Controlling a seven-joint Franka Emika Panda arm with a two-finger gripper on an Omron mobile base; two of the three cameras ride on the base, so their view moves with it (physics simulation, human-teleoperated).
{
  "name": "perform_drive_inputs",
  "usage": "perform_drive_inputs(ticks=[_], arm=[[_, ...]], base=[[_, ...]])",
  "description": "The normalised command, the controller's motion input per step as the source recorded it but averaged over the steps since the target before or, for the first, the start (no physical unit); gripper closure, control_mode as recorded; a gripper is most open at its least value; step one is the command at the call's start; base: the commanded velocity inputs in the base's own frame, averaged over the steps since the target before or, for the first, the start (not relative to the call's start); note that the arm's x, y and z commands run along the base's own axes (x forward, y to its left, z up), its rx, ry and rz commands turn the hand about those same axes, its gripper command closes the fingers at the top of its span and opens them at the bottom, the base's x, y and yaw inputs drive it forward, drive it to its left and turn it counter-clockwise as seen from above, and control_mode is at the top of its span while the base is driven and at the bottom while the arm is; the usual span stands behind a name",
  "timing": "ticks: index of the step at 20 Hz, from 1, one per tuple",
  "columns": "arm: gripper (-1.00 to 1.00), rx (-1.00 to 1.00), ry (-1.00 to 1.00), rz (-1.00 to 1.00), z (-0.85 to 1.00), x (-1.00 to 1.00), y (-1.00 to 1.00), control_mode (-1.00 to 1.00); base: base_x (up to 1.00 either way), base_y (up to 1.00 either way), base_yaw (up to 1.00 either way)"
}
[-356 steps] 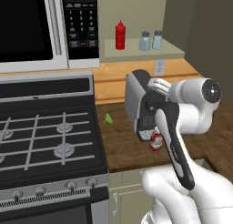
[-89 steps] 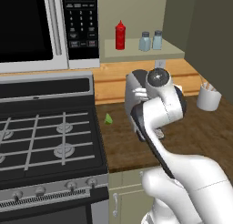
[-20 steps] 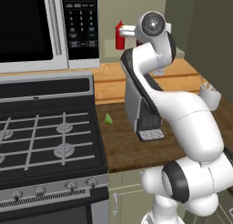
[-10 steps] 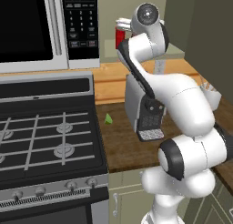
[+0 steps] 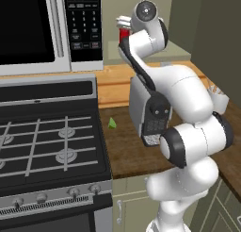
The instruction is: Put the shaker and condiment bottle from the counter next to their counterparts in the cabinet.
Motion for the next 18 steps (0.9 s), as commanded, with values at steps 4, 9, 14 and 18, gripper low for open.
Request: perform_drive_inputs(ticks=[4, 9, 14, 18], arm=[[1.0, 0.0, 0.05, 0.0, -0.21, 0.28, 0.05, -1.0], [1.0, 0.0, 0.06, 0.0, -0.4, 0.24, 0.02, -1.0], [1.0, 0.0, 0.02, 0.0, -0.33, 0.37, 0.0, -1.0], [1.0, 0.0, 0.05, 0.0, -0.37, 0.31, 0.0, -1.0]], base=[[0.0, 0.0, 0.0], [0.0, 0.0, 0.0], [0.0, 0.0, 0.0], [0.0, 0.0, 0.0]])
